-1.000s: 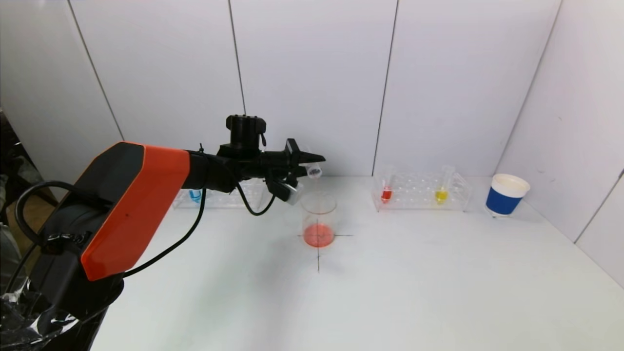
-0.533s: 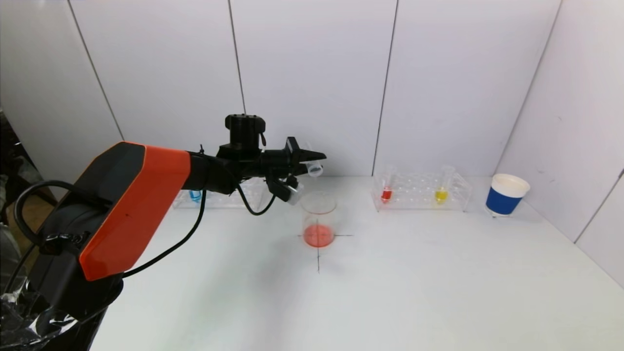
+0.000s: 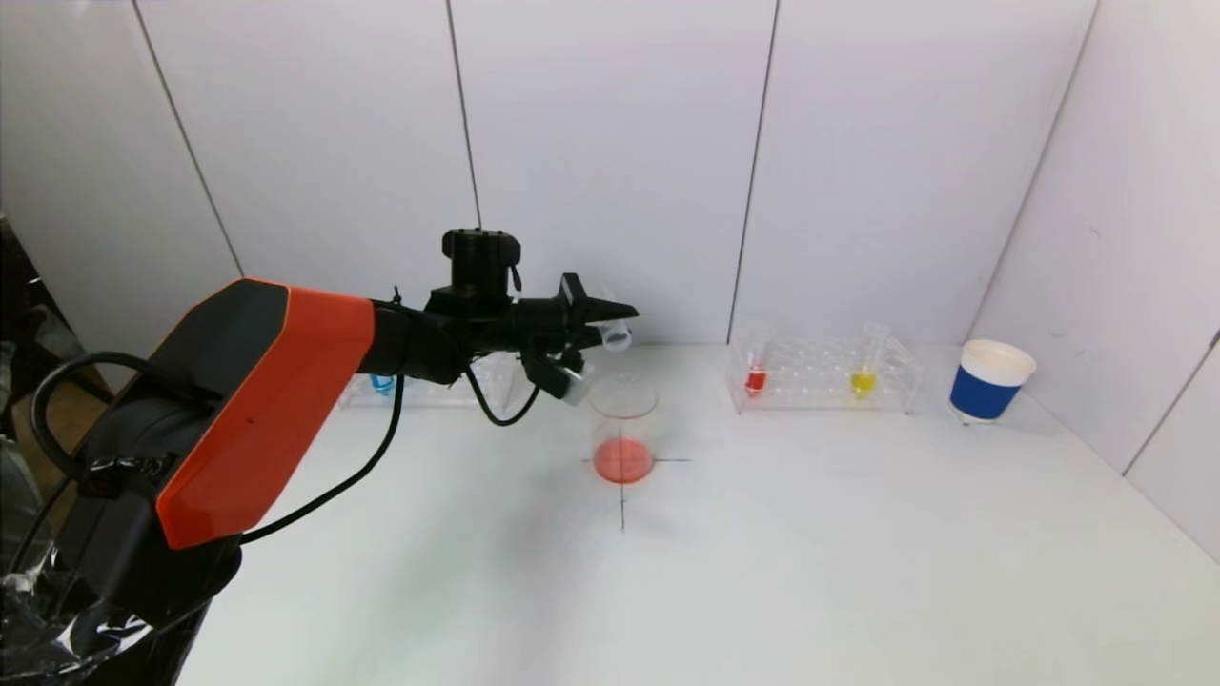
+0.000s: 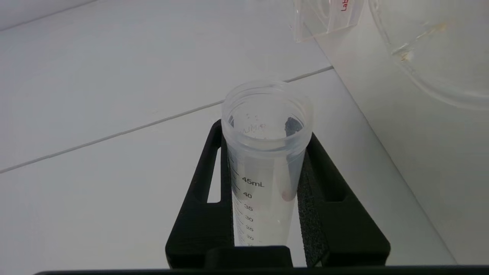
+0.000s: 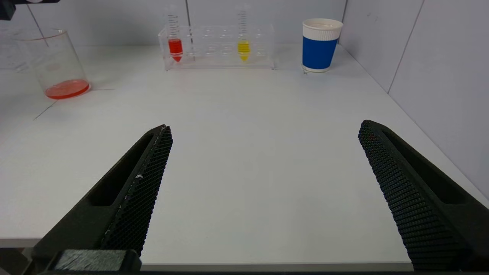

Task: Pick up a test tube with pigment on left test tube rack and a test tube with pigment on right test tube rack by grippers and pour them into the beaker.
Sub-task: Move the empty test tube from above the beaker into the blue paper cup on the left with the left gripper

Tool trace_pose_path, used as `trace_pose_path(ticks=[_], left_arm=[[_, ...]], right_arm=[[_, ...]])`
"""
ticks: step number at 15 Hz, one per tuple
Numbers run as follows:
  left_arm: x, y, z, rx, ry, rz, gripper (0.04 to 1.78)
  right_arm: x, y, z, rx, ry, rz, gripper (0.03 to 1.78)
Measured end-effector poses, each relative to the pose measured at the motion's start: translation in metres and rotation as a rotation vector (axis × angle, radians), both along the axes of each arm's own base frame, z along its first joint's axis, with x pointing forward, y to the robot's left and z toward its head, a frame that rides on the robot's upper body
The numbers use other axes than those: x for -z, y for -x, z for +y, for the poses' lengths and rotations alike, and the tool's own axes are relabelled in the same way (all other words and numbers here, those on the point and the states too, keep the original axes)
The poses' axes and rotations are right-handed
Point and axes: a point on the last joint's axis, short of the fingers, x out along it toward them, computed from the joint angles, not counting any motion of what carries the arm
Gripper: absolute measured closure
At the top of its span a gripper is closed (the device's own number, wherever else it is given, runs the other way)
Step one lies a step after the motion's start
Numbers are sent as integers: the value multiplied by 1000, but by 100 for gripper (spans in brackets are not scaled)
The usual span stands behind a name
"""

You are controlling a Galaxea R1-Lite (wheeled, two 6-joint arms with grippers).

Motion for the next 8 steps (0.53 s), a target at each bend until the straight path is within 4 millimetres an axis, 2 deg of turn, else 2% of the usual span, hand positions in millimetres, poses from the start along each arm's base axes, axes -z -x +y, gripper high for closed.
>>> trace_pose_path(ticks=[4,8], left_arm=[[0,0,-4,-8,46,102,133],[-21,2,-6,-68,139,243,133]], right_arm=[[0,0,0,0,0,0,4],[0,0,0,0,0,0,4]])
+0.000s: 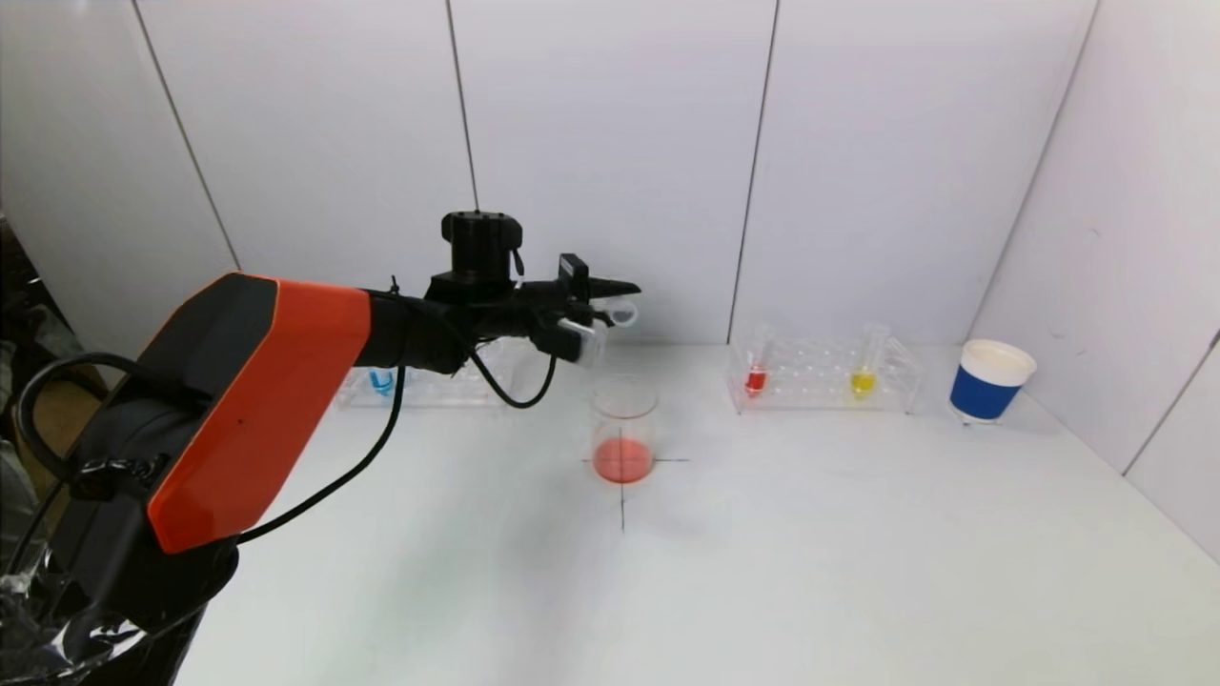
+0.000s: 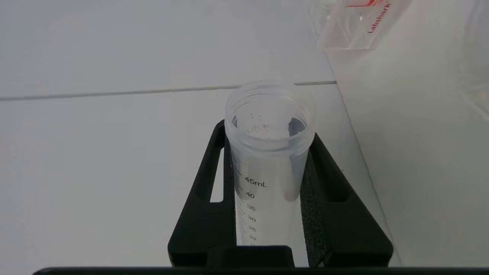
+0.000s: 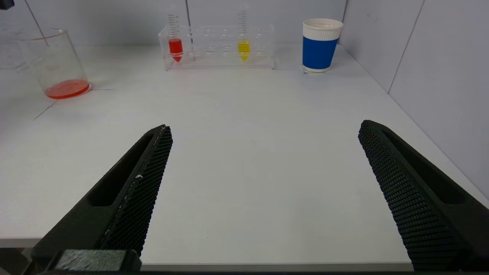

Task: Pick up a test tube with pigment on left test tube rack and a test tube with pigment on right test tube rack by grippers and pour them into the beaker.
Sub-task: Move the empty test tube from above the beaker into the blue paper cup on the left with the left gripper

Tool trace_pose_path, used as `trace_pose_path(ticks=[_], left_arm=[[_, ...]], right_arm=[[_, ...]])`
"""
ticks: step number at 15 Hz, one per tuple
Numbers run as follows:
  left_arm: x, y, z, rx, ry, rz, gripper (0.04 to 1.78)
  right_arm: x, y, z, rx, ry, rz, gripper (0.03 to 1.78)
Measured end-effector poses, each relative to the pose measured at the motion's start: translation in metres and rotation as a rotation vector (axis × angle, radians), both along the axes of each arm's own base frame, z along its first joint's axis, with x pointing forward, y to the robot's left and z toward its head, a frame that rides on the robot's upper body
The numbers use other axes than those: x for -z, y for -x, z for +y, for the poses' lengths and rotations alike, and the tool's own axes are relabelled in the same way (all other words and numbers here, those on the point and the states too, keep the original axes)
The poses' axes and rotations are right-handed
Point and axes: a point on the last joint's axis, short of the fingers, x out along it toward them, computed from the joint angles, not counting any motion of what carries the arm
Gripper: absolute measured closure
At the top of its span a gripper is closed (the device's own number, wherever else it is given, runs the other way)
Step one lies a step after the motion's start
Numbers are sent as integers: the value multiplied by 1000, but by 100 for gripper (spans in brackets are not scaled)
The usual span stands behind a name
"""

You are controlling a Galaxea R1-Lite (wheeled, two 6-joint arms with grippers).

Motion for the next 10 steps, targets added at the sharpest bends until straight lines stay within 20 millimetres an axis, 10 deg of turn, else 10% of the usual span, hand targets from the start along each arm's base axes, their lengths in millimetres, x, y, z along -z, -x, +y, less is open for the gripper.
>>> trace_pose_path(ticks=[10], left_arm=[[-93,18,16,-620,483,348,133]], right_arm=[[0,0,0,0,0,0,4]])
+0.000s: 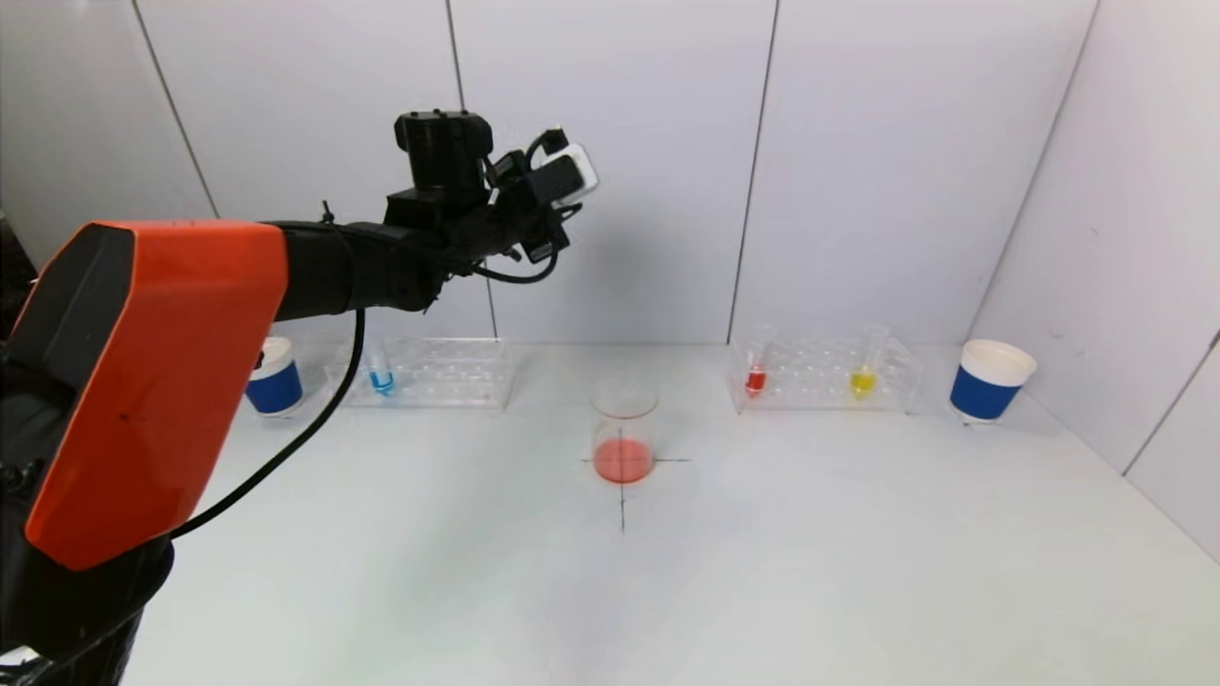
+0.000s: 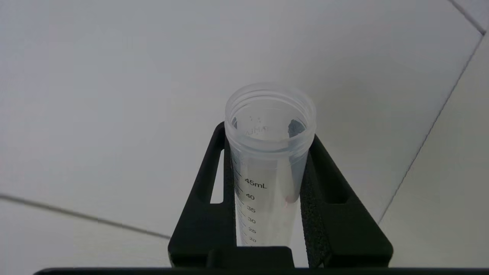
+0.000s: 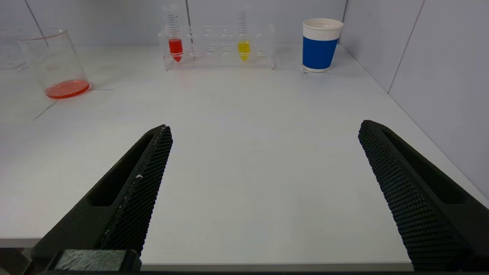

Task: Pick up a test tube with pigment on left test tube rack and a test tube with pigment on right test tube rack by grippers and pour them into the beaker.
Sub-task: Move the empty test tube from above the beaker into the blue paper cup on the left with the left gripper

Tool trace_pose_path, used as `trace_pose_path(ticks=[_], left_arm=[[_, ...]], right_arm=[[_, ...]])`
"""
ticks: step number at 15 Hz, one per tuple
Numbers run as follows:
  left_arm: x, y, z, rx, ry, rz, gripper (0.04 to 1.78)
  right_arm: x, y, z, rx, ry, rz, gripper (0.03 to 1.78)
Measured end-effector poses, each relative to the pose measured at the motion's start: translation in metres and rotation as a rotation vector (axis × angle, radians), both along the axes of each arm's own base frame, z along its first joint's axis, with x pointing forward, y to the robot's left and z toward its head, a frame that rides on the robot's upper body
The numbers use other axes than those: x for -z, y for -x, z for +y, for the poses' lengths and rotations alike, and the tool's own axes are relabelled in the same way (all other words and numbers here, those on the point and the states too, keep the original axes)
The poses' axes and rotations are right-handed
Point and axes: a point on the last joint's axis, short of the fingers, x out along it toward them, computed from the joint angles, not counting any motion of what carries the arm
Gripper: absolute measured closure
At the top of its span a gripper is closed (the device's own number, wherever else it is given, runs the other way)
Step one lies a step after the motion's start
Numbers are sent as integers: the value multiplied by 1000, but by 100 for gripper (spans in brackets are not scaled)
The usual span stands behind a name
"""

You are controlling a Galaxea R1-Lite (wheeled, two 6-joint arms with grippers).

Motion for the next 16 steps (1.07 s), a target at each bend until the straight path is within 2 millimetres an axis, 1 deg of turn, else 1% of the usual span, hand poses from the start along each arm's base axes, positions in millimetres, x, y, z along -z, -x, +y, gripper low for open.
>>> trace_pose_path(ticks=[5,8,12,16], left_arm=[[-38,23,14,-184,341,132,133],[-55,40,23,-228,493,198,133],[-68,67,40,-335,613,280,133],[-66,86,67,-421,679,324,133]], right_arm=[[0,0,0,0,0,0,4],[0,0,0,0,0,0,4],[0,0,0,0,0,0,4],[0,0,0,0,0,0,4]])
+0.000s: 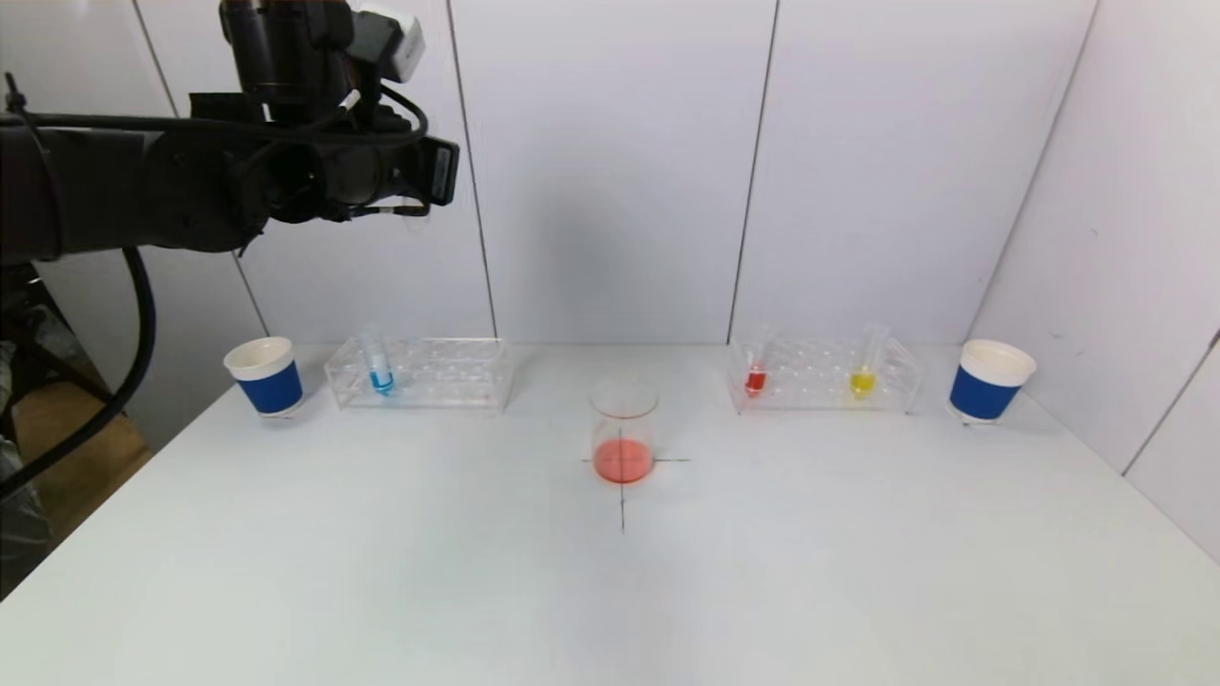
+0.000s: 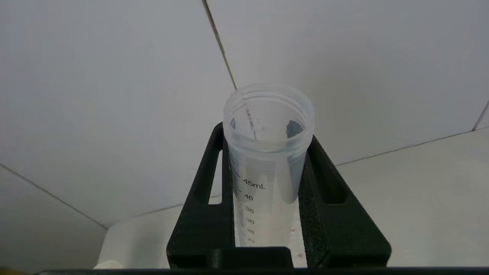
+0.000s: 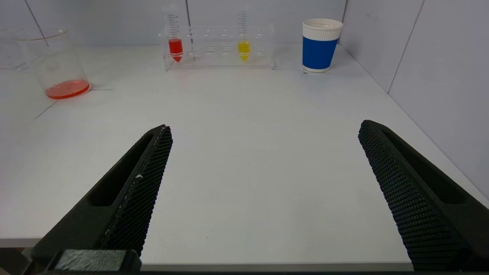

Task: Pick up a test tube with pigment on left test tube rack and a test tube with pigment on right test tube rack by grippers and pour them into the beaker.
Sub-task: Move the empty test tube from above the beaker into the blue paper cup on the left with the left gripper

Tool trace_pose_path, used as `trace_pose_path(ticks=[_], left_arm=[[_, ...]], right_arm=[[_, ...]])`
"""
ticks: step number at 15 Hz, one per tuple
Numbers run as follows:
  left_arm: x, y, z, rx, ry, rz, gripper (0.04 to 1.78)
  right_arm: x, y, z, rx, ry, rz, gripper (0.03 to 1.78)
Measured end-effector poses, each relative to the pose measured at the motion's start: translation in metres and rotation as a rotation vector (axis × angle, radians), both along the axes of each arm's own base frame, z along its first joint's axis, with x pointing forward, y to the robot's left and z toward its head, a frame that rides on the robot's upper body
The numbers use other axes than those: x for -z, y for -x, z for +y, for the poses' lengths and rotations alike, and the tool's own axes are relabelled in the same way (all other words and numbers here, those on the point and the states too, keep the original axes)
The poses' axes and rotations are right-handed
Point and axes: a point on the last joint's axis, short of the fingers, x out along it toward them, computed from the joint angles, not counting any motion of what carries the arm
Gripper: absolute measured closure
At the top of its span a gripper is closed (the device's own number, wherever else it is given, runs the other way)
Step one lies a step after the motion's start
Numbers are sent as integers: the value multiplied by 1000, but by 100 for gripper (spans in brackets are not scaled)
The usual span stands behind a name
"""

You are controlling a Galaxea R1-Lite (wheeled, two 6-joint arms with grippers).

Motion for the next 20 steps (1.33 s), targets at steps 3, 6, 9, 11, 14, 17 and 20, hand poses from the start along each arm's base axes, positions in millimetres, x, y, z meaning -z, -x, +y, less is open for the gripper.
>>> trace_pose_path(ticks=[3,6,9,11,14,17,20], left_arm=[[-1,12,27,-66,77,15,133],[0,16,56,-148,85,7,133],[7,17,86,-224,89,-9,133],[12,15,105,-267,89,-18,133],[18,12,126,-302,89,-5,133],[22,7,145,-317,108,-30,133],[33,-3,165,-349,136,-44,133]], right_arm=[[0,0,0,0,0,0,4],[0,0,0,0,0,0,4],[0,0,0,0,0,0,4],[0,0,0,0,0,0,4],[0,0,0,0,0,0,4],[0,0,0,0,0,0,4],[0,0,0,0,0,0,4]])
